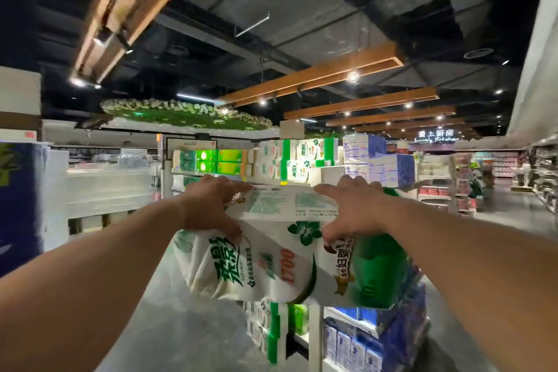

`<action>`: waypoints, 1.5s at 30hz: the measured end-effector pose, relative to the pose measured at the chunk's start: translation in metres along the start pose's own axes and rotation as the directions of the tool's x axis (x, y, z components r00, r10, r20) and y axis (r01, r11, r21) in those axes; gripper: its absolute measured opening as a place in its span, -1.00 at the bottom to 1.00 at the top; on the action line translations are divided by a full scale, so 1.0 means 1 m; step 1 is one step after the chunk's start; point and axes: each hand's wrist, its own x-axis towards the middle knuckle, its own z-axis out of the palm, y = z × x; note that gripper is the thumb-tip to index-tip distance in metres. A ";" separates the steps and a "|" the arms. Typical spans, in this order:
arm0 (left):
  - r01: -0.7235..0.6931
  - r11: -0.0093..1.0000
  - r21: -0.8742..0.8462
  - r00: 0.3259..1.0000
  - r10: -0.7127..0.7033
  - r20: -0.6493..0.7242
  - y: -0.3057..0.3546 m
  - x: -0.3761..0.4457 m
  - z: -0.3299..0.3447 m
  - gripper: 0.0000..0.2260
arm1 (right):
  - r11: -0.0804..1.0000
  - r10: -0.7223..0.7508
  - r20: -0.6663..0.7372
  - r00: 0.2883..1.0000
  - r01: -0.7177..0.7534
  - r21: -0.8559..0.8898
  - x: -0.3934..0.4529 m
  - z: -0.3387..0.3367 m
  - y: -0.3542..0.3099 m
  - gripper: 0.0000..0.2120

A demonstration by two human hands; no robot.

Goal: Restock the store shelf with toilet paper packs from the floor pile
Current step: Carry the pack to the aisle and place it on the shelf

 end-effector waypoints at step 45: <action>-0.274 0.907 0.320 0.859 0.381 -0.342 -0.571 0.946 0.232 0.08 | 0.898 0.189 -0.298 0.935 -0.288 -0.332 1.002 0.282 0.161 -0.02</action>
